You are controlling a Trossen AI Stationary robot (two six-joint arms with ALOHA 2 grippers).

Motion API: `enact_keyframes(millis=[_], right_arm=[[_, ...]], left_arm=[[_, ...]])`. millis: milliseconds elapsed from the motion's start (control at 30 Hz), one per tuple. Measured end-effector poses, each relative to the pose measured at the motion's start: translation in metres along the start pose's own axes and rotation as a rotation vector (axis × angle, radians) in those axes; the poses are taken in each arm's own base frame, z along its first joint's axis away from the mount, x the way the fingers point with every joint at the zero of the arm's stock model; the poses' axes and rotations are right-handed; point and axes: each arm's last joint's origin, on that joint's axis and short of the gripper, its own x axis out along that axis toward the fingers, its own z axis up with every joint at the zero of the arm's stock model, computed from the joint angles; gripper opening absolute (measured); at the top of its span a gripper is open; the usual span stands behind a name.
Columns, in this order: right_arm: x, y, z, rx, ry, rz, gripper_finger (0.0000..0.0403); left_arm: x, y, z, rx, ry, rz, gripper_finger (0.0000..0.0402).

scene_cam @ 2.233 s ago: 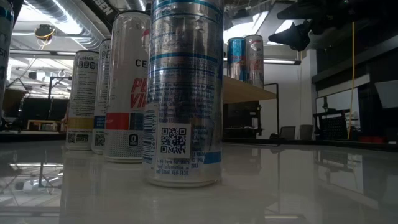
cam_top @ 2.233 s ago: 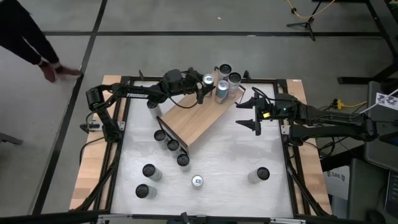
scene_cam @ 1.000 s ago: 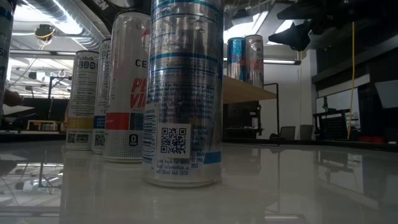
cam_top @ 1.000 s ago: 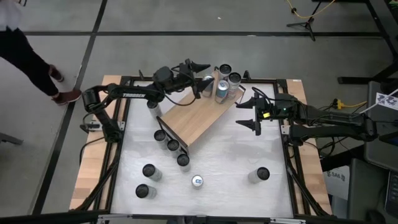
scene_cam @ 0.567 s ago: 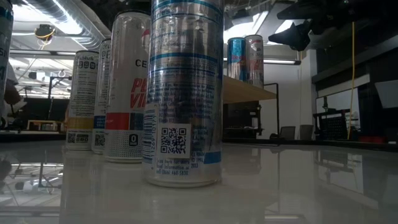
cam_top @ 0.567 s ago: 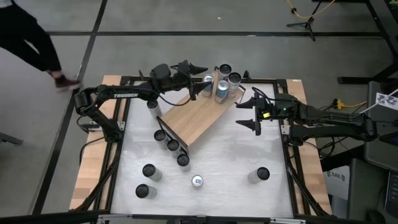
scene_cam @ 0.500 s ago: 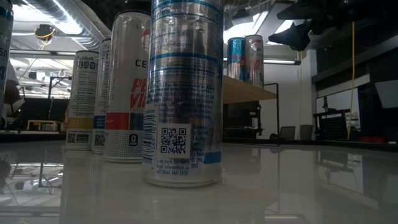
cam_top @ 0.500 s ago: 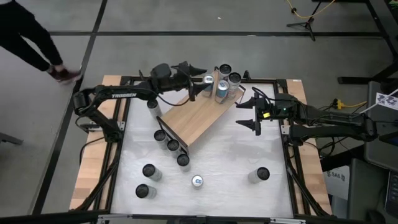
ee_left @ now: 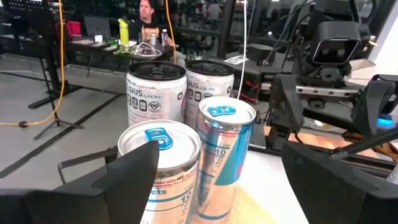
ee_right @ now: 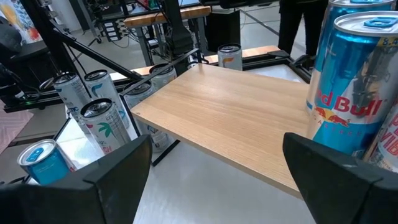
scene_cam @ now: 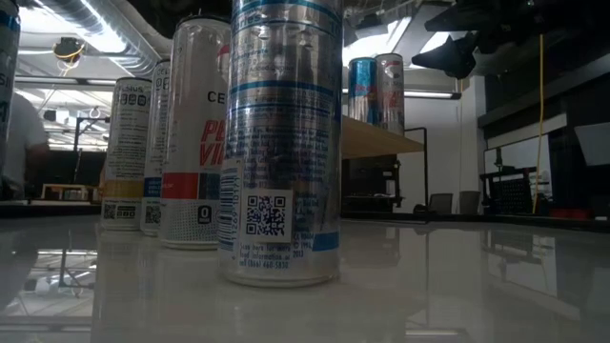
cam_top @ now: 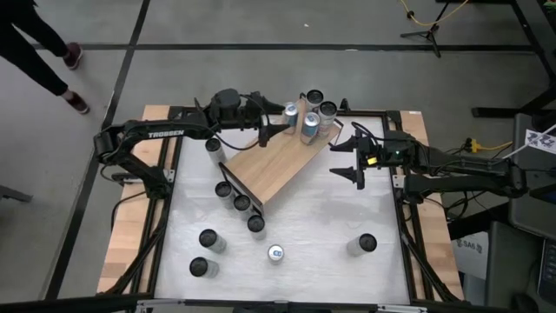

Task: Place canned beverage on shelf
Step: Put the blue soda can on the shelf aligned with the other blue soda can

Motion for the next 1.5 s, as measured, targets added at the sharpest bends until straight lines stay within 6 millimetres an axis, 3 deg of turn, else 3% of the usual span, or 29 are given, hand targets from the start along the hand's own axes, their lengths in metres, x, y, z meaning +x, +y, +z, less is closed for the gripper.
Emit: enact_keyframes(millis=[400, 833, 1033, 1300, 1500], right_arm=[[0.000, 0.000, 0.000, 0.000, 0.000, 0.000, 0.0356], [0.000, 0.000, 0.000, 0.000, -0.002, 0.000, 0.0356], [0.000, 0.000, 0.000, 0.000, -0.002, 0.000, 0.0356], [0.000, 0.000, 0.000, 0.000, -0.003, 0.000, 0.0356], [0.000, 0.000, 0.000, 0.000, -0.002, -0.001, 0.0356]], left_arm=[[-0.004, 0.001, 0.009, 0.011, -0.085, 0.024, 0.0334], [-0.021, -0.001, 0.038, 0.045, -0.268, 0.104, 0.0334], [-0.022, -0.003, 0.064, 0.076, -0.310, 0.109, 0.0334], [-0.006, 0.000, 0.090, 0.107, -0.134, 0.138, 0.0334], [0.015, 0.006, 0.085, 0.076, 0.053, 0.147, 0.0334]])
